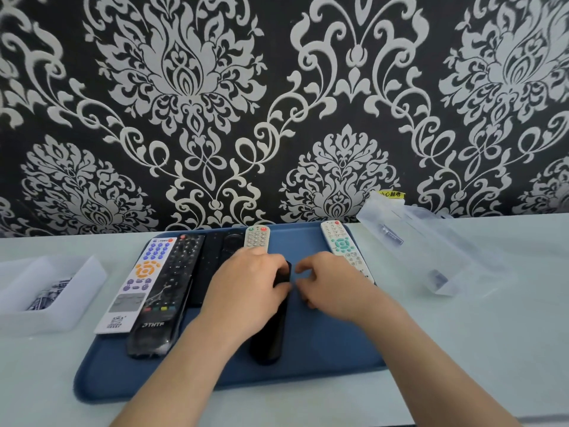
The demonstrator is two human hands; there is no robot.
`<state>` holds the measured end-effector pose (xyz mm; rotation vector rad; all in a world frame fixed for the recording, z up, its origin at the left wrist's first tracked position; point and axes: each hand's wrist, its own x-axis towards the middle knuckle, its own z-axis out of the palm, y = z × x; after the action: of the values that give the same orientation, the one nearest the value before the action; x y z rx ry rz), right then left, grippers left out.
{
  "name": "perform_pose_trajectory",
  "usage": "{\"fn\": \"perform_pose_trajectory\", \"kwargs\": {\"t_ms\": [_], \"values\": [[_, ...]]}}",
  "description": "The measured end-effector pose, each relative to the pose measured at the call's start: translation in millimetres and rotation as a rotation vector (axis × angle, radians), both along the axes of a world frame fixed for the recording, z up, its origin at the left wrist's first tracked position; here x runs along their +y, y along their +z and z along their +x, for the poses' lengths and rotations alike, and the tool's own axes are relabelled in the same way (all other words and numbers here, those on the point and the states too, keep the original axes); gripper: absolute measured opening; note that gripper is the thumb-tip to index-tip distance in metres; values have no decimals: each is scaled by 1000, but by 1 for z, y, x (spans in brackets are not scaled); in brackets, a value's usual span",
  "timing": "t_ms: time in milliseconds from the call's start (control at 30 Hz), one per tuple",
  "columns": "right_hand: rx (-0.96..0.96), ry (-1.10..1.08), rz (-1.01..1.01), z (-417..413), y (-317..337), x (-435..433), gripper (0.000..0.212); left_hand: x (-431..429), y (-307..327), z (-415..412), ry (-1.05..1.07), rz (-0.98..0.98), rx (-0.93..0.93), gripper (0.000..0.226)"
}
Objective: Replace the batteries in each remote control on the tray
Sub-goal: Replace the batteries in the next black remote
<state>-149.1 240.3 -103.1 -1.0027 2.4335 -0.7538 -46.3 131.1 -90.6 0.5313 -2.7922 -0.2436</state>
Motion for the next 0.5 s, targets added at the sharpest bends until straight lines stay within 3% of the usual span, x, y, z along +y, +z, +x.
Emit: {"fn": "perform_pose_trajectory", "kwargs": {"t_ms": [133, 200, 267, 367, 433, 500], "values": [[-53, 2, 20, -6, 2, 5, 34, 22, 7, 14, 28, -225, -228, 46], [-168, 14, -6, -5, 4, 6, 36, 34, 3, 17, 24, -255, -320, 57], [-279, 24, -24, -2, 7, 8, 33, 37, -1, 16, 27, -198, -319, 53], [-413, 31, -91, -2, 15, 13, 28, 28, 6, 13, 76, 121, -262, 47], [-521, 32, -187, -3, 20, 18, 25, 19, 7, 11, 89, 570, -140, 43], [-571, 16, -289, -3, 22, 20, 25, 21, 10, 9, 47, 1036, 78, 25]]}}
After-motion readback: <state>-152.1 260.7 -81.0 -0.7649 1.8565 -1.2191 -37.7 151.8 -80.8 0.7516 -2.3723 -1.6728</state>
